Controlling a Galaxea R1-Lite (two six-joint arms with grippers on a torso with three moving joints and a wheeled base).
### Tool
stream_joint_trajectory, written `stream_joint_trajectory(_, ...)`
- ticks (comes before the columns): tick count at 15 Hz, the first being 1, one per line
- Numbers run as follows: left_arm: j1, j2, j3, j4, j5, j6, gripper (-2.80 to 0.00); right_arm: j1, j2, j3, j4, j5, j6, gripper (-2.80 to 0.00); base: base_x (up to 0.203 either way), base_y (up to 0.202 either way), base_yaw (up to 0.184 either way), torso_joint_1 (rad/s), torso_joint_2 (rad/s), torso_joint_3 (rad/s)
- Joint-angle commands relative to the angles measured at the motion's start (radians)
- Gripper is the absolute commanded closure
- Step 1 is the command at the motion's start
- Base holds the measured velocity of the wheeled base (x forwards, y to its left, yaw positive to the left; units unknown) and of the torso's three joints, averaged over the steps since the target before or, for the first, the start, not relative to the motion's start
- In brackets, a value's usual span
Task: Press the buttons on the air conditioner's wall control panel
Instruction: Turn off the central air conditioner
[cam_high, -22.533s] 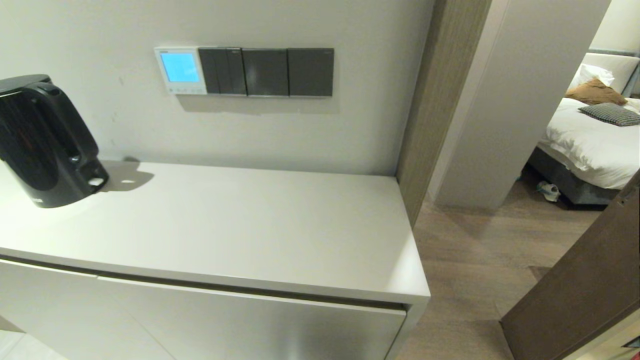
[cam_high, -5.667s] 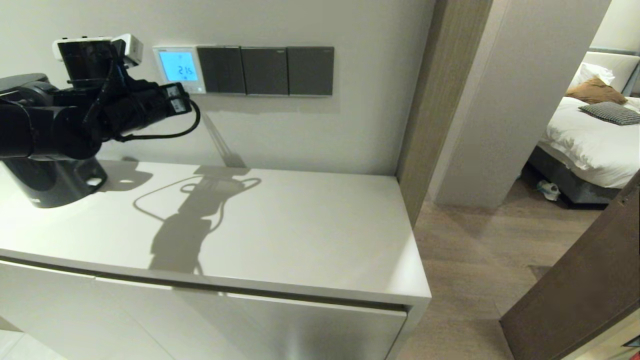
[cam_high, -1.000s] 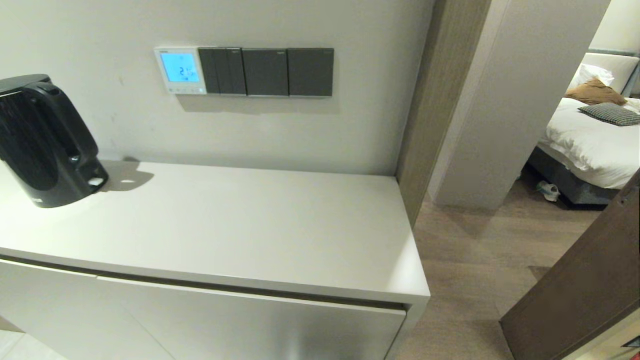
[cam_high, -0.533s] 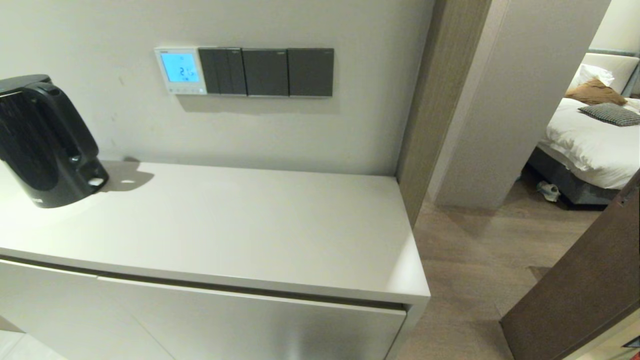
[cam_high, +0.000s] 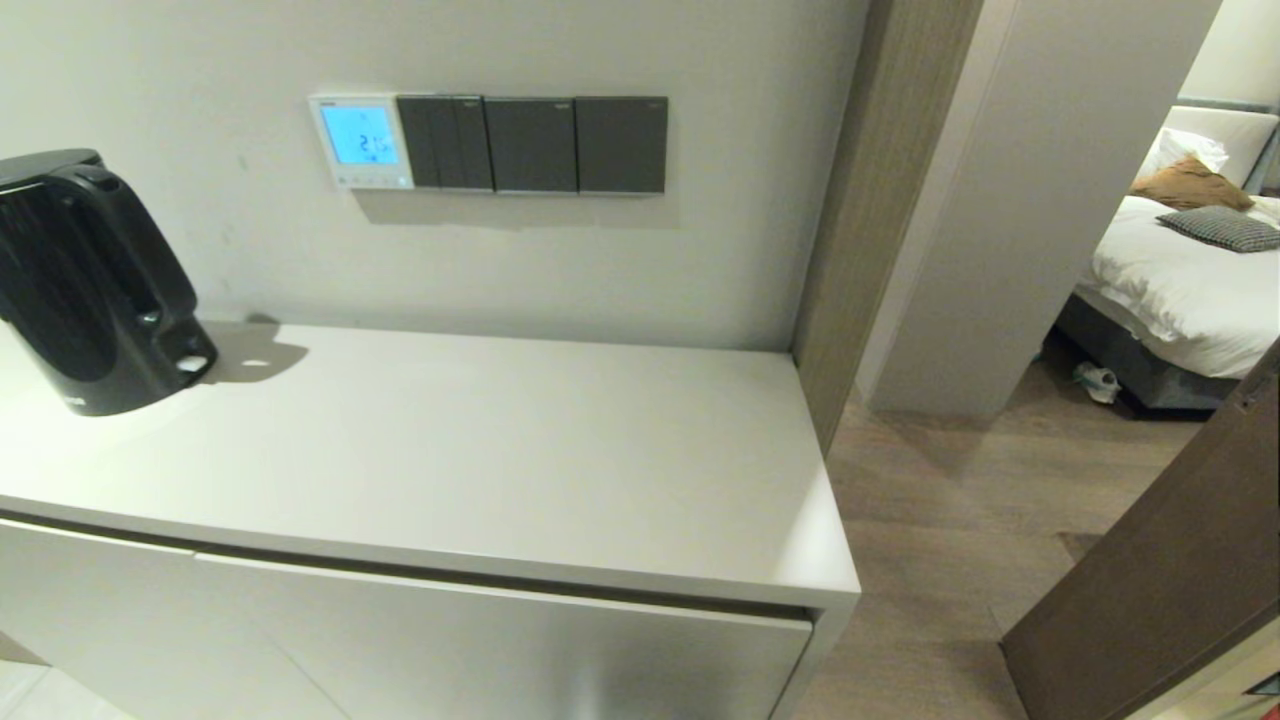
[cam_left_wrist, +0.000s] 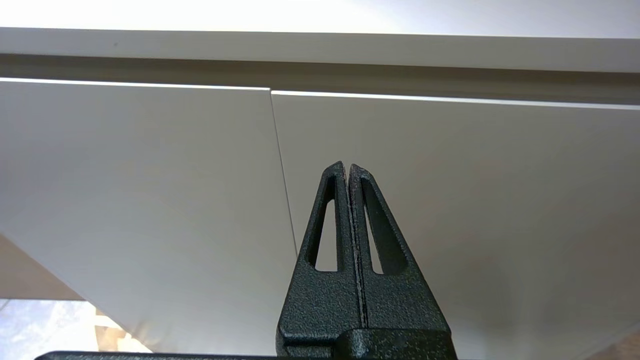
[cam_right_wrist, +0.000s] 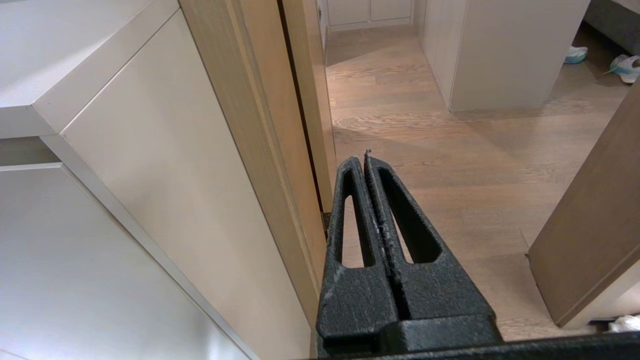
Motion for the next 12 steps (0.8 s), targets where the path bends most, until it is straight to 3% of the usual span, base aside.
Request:
stream_joint_trajectory(1,0.000,0.000,0.000,-0.001,-0.001,-0.006,0.00,0.000,0.001,0.002,0.000,0.000,0.000,0.00,0.000,0.000,0.000,0.000,0.00,0.000)
stream_joint_trajectory(12,-0.005,0.001,0.000,-0.003,-0.001,-0.008,0.00,0.000,0.001,0.002,0.000,0.000,0.000,0.00,0.000,0.000,0.000,0.000,0.00,0.000)
